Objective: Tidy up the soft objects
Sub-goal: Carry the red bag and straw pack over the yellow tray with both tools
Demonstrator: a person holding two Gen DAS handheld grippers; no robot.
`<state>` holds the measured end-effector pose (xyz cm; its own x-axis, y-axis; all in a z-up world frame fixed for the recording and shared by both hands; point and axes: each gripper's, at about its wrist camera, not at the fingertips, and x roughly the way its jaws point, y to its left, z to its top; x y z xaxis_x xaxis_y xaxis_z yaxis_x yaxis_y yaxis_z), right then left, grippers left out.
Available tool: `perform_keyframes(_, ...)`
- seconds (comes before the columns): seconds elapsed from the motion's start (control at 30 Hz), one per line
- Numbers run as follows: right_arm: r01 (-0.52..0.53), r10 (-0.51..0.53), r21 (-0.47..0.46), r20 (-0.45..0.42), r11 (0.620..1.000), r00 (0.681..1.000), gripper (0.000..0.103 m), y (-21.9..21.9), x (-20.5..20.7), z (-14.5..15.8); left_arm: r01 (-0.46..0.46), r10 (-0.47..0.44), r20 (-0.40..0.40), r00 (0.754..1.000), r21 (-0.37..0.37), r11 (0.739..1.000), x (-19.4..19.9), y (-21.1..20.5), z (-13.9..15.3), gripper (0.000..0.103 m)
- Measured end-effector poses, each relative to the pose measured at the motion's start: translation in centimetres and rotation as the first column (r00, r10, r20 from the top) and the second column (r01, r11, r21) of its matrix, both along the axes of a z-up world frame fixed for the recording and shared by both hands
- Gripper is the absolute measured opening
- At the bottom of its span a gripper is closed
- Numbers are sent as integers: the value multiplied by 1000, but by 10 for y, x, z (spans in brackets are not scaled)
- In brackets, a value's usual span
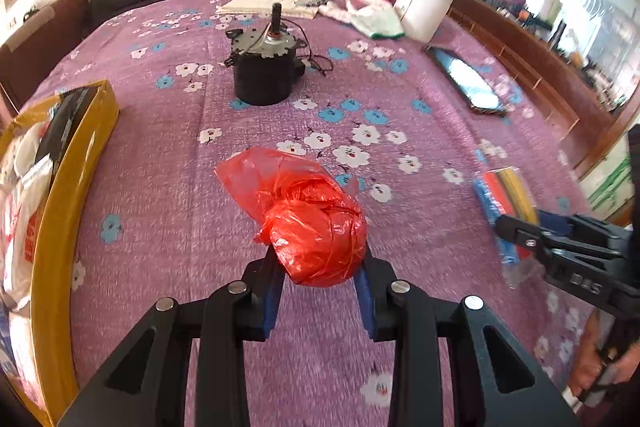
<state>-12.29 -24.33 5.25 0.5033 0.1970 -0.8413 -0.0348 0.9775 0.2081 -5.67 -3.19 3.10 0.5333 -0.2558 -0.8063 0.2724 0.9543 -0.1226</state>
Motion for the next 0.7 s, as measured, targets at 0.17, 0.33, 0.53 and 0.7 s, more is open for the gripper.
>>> perform_keyframes(0.17,-3,3,12,1,1000,1000,46,2,-6,1,3,-2,7,1000,-64,998,-18,18,7,31)
perform_keyframes(0.33,-13,13,22,-1,1000,1000,46,7,-10,2,-30,32,17,999,-82,996,-39,38,13,31)
perform_keyframes(0.53,-47,47,23,9,999,999,46,26,-17,8,-106,110,36,993,-100,989,-61,69,24,31)
perform_keyframes(0.7,-83,83,13,26,996,996,46,46,-24,18,-145,154,58,986,-136,980,-79,95,34,31)
